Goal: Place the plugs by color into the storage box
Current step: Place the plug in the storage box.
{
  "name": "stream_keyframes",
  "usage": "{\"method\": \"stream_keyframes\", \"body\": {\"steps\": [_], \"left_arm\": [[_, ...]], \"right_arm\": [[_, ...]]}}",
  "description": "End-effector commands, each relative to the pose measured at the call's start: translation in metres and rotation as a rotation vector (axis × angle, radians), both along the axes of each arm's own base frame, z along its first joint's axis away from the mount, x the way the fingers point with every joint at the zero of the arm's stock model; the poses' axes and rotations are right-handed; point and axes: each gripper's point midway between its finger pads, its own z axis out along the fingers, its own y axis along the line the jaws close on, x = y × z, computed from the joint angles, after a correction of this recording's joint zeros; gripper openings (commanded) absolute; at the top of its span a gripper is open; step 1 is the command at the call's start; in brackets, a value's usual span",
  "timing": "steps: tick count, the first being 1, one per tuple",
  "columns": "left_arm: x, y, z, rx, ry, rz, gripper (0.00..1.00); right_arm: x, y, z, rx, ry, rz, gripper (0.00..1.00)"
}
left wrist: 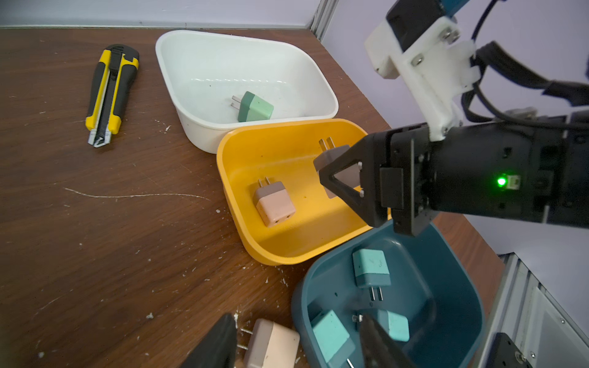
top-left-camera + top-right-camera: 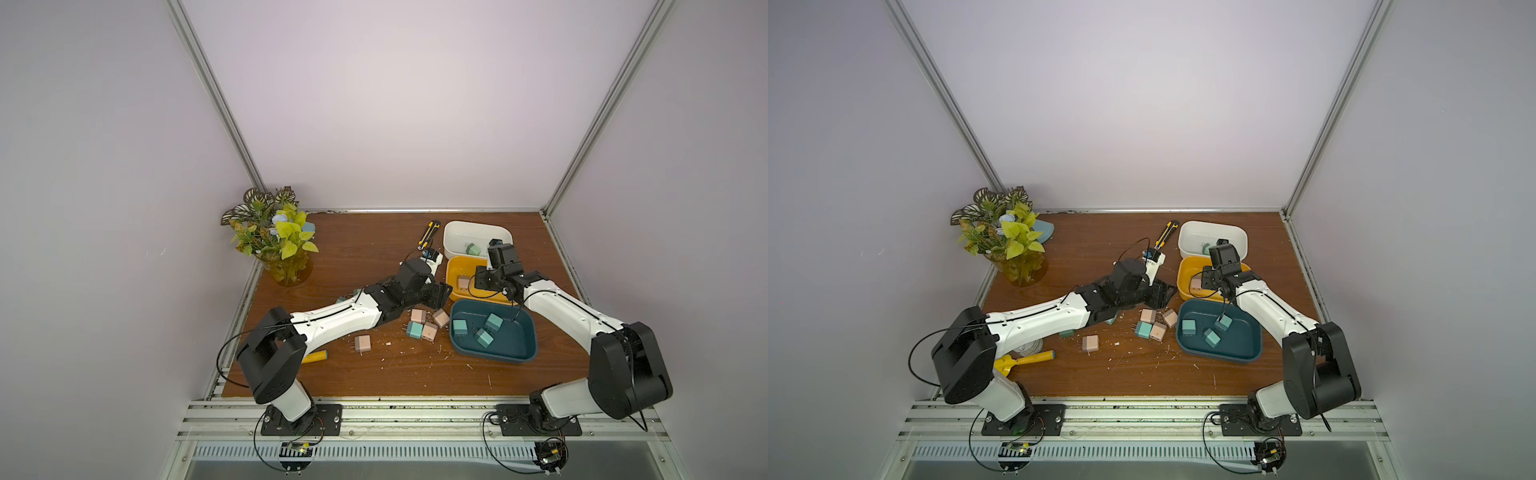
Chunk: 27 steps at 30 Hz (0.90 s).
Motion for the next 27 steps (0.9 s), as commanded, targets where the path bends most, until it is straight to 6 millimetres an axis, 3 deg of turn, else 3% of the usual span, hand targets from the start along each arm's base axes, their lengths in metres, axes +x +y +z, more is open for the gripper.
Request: {"method": "stream_keyframes", "body": {"steps": [1,6,14,27], "left_arm": [[0.000,-0.015,0.008,-0.021,-0.014,-0.046,0.63],[0.003,-0.023,0.005,-0.019,-0.005,-0.059,0.63],[0.002,-0.029,-0.005,-0.008,0.011,-0.076,0.63],[-0.006,-0.021,-0.004,-0.021,0.014,-0.074,0.63]], "right_arm": [[0.007,0.006,-0.002,0.026,-0.013,0.030,0.54],[0.008,0.007,-0.017,0.035,0.019,0.024,0.65],[0.006,0.008,-0.030,0.033,0.048,0.026,0.65],[0.000,0.014,0.000,0.119,-0.023,0.024,0.65]]}}
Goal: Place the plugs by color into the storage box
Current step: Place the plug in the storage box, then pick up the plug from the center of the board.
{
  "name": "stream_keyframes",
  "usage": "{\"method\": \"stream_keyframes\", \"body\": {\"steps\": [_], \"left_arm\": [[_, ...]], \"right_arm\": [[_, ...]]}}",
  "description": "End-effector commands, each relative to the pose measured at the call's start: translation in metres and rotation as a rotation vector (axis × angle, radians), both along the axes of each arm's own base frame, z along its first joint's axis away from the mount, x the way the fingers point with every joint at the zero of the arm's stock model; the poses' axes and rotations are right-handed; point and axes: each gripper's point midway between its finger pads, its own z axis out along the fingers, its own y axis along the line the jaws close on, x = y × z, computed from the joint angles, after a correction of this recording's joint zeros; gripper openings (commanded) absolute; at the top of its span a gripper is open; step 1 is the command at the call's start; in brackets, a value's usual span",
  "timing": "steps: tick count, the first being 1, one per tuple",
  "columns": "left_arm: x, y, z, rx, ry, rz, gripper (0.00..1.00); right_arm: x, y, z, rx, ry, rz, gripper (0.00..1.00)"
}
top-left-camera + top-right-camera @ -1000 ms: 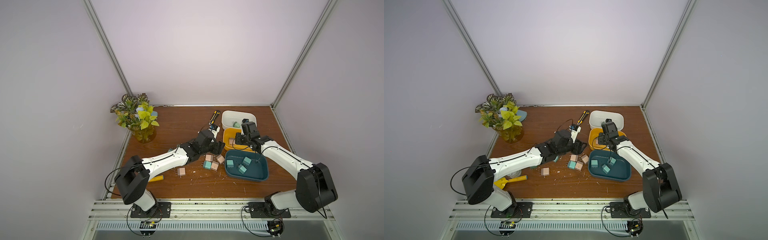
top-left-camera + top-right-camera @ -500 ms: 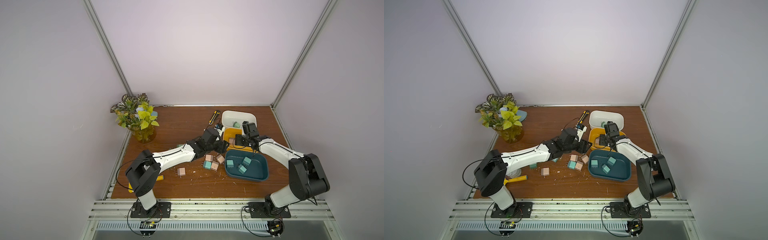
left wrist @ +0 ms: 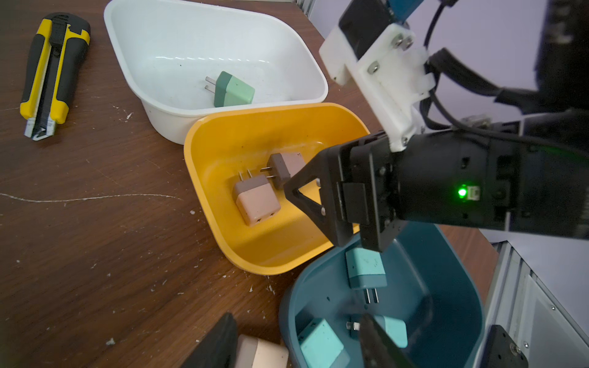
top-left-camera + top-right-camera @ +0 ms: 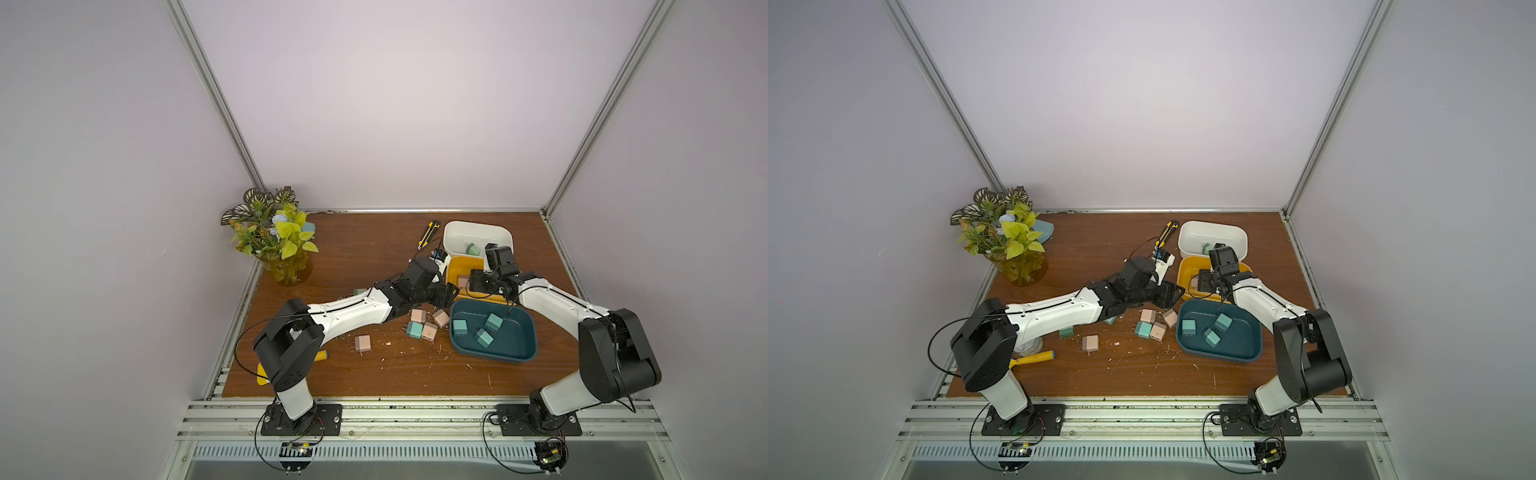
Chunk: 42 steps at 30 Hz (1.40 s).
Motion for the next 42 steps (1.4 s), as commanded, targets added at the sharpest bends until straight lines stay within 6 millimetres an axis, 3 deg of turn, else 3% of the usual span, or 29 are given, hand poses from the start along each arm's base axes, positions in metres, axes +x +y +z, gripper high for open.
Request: {"method": "stream_keyframes", "body": {"steps": [1,8,15,18,31,35,42], "left_arm": [[-0.008,0.002,0.011,-0.026,-0.019,-0.014,0.63],[-0.010,0.011,0.018,-0.030,-0.048,0.000,0.62],[-0.008,0.030,0.060,-0.104,-0.187,0.059,0.63],[-0.008,0.032,0.065,-0.101,-0.201,0.059,0.63],[-0.019,0.039,0.057,-0.102,-0.161,0.050,0.63],[-0.024,0.050,0.062,-0.100,-0.169,0.068,0.63],[-0.038,0.076,0.064,-0.097,-0.168,0.100,0.63]], "right_arm": [[-0.001,0.007,0.026,0.074,-0.073,-0.002,0.65],[-0.006,0.008,0.048,0.106,-0.124,-0.006,0.65],[-0.010,0.003,0.102,0.162,-0.308,-0.034,0.67],[-0.009,0.009,0.113,0.182,-0.325,-0.005,0.67],[-0.022,0.053,0.104,0.284,-0.247,0.152,0.66],[-0.031,0.075,0.111,0.296,-0.255,0.222,0.66],[-0.051,0.112,0.104,0.270,-0.234,0.303,0.65]]}}
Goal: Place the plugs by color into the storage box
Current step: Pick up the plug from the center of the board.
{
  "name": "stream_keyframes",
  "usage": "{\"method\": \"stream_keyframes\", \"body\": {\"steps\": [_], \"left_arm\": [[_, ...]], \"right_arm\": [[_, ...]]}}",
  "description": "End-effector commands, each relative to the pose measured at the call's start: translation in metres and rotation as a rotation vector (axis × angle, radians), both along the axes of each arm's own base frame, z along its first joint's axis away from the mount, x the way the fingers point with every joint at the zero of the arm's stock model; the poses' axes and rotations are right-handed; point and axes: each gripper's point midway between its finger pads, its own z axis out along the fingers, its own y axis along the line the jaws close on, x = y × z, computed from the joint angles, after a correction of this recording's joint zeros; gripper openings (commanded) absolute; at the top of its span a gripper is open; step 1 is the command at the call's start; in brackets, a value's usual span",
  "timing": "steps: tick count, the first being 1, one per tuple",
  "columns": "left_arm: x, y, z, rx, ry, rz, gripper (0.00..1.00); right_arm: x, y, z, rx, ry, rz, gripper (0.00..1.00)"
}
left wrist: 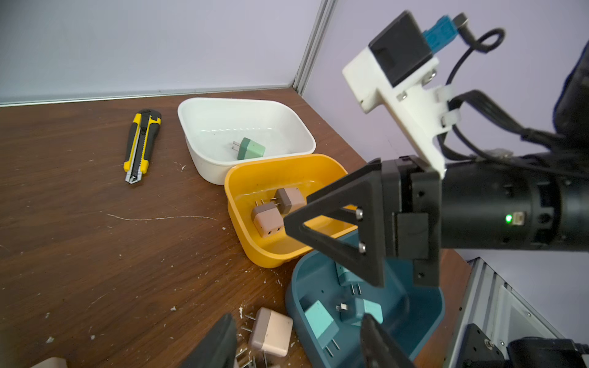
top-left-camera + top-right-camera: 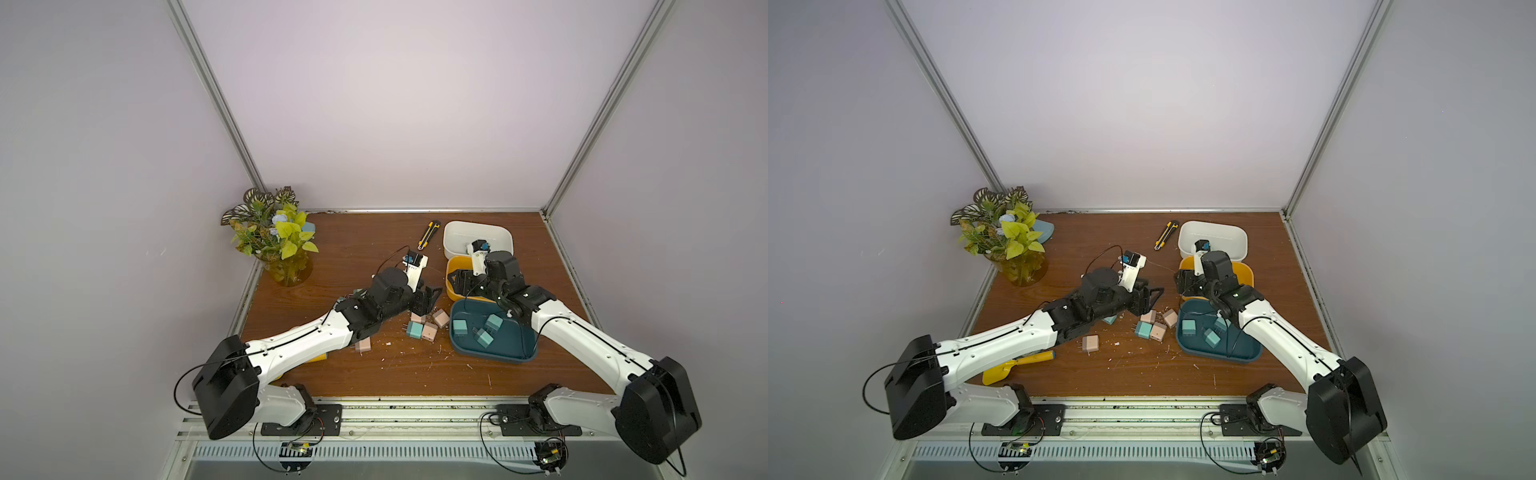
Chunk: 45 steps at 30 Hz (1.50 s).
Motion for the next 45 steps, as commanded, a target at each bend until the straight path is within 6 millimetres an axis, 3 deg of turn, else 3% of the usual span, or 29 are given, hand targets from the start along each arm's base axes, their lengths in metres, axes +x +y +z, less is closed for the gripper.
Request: {"method": "stream_keyframes", "body": {"steps": [1,11,23,35,41,45], "left_arm": [[-0.007,0.013,-0.002,0.013,0.012,0.028,0.63],[-0.023,0.059,0.005,0.076,-0.016,0.105,0.65],[-0.045,0.102,-0.041,0.133,0.059,0.182,0.66],[-0.049,0.119,-0.047,0.140,0.057,0.226,0.67],[-0.046,0.120,-0.044,0.159,0.041,0.233,0.68],[-0.044,0.121,-0.045,0.160,0.040,0.241,0.68]], "right_arm": [[-0.004,0.019,0.013,0.013,-0.038,0.031,0.65],[-0.024,0.050,0.031,0.063,-0.073,0.091,0.65],[-0.043,0.079,0.024,0.069,-0.055,0.152,0.66],[-0.053,0.117,0.010,-0.029,-0.038,0.256,0.65],[-0.067,0.121,-0.024,-0.126,0.034,0.317,0.63],[-0.076,0.122,-0.030,-0.131,0.037,0.334,0.62]]}}
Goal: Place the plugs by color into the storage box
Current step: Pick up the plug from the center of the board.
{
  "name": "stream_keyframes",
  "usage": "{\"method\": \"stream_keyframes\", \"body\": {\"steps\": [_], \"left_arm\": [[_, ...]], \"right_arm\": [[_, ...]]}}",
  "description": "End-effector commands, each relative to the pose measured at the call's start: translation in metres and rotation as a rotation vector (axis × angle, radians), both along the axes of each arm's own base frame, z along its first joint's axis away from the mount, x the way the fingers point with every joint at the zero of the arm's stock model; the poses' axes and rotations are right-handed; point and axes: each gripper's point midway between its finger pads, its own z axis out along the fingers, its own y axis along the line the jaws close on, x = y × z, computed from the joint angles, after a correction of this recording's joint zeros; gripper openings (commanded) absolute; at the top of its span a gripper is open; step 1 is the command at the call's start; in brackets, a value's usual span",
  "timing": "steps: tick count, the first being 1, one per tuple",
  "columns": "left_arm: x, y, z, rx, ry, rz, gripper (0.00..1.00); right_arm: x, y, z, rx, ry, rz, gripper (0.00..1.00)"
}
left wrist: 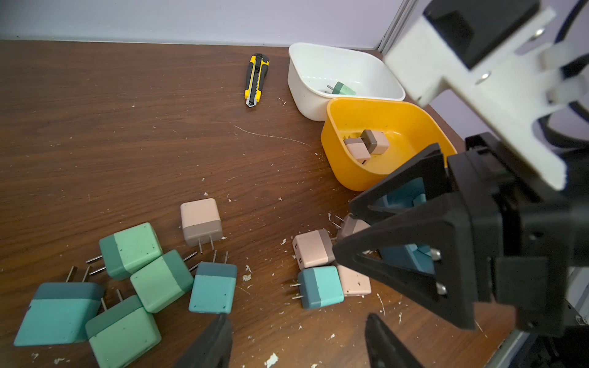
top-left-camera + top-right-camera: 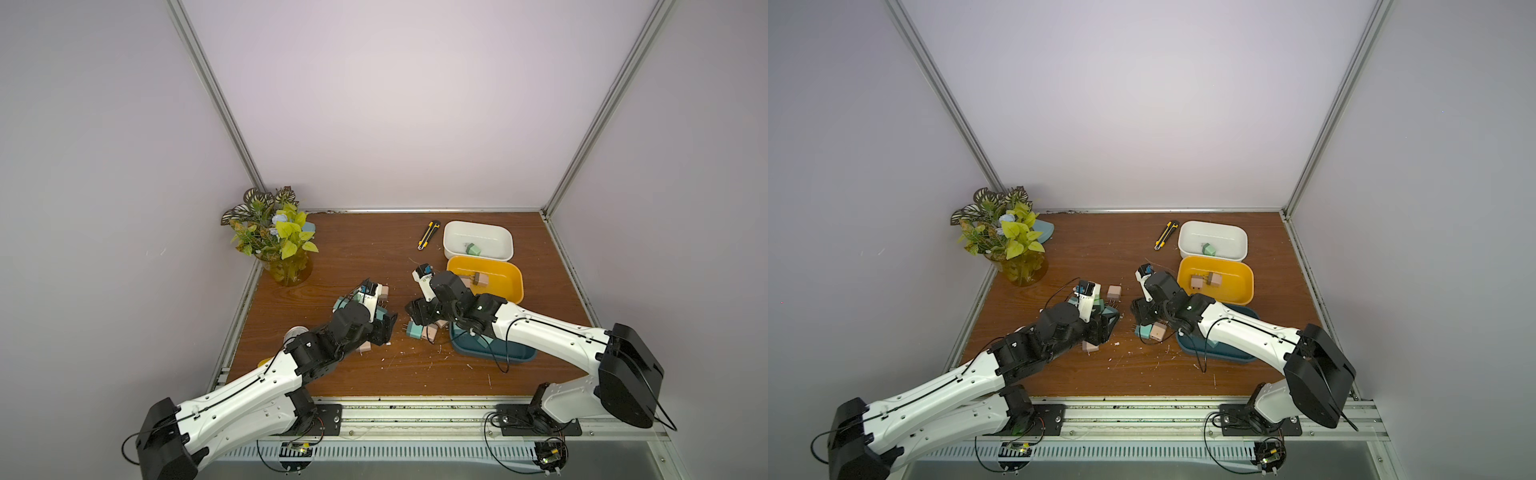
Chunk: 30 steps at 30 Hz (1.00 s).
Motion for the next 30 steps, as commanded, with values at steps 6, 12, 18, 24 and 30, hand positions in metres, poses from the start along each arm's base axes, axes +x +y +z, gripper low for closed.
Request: {"method": "stream_keyframes", "body": {"steps": [6,12,18,24,30], "left_arm": [[0.005,0.001,0.002,0.012,-0.009,0.014,0.68],[0.006,0.001,0.001,0.013,-0.009,0.019,0.68],[0.008,-0.001,0.001,0.012,-0.008,0.022,0.68],[0.006,0.000,-0.006,0.008,0.013,0.024,0.68],[0.004,0.006,-0.008,0.019,0.017,0.038,0.68]], "right_arm": [[-0.007,-0.001,0.000,-0.030,-0.026,0.026,0.62],[-0.008,-0.001,-0.001,-0.036,-0.039,0.030,0.63],[-0.014,-0.001,-0.005,-0.053,-0.039,0.058,0.62],[-0.021,-0.006,-0.015,-0.078,-0.028,0.068,0.62],[-0.030,-0.002,-0.027,-0.081,-0.008,0.093,0.62]]}}
